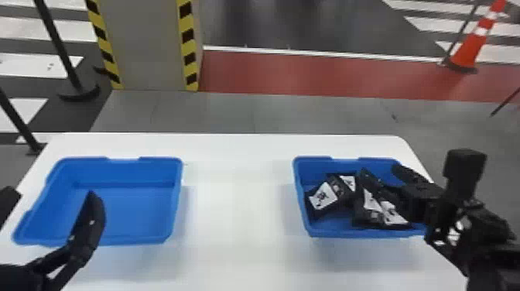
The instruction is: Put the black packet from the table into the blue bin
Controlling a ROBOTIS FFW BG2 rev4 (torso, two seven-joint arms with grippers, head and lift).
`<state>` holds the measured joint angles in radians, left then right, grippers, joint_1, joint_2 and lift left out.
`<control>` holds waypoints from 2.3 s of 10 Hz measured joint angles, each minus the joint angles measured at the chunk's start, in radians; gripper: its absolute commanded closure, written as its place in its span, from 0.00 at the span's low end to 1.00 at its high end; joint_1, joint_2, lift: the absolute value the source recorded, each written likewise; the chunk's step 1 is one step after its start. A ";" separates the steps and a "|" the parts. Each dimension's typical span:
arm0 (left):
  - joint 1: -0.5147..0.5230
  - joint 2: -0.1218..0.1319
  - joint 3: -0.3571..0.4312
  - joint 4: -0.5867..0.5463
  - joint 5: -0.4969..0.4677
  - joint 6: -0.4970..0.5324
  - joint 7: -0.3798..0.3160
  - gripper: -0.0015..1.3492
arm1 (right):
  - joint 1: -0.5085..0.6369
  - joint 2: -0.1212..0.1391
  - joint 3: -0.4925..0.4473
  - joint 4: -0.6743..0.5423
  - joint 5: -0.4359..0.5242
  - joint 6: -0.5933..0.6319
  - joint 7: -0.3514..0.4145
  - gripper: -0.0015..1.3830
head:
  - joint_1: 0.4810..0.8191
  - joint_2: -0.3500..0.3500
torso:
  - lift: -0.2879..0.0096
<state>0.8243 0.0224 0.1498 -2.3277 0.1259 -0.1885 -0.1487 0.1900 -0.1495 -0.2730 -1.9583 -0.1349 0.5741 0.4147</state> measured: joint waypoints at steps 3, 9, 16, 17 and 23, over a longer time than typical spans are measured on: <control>0.007 -0.007 0.012 0.000 -0.001 -0.016 0.000 0.08 | 0.216 0.056 0.016 -0.155 -0.051 -0.284 0.001 0.06 | 0.63 0.48 | 0.60; 0.005 -0.005 0.011 -0.003 -0.015 -0.011 0.000 0.08 | 0.600 0.111 0.059 -0.436 -0.048 -0.559 -0.055 0.07 | 0.63 0.56 | 0.60; 0.001 0.004 -0.004 -0.003 -0.017 0.003 0.000 0.08 | 0.674 0.124 0.052 -0.420 -0.069 -0.595 -0.077 0.10 | 0.63 0.52 | 0.60; 0.000 0.004 -0.004 -0.003 -0.017 0.004 0.000 0.08 | 0.681 0.126 0.052 -0.419 -0.077 -0.598 -0.079 0.11 | 0.63 0.52 | 0.60; 0.006 0.004 -0.002 -0.005 -0.016 -0.008 0.000 0.09 | 0.680 0.126 0.054 -0.412 -0.089 -0.594 -0.084 0.11 | 0.63 0.52 | 0.60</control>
<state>0.8301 0.0261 0.1475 -2.3328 0.1103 -0.1963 -0.1487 0.8703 -0.0230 -0.2194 -2.3704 -0.2242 -0.0201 0.3302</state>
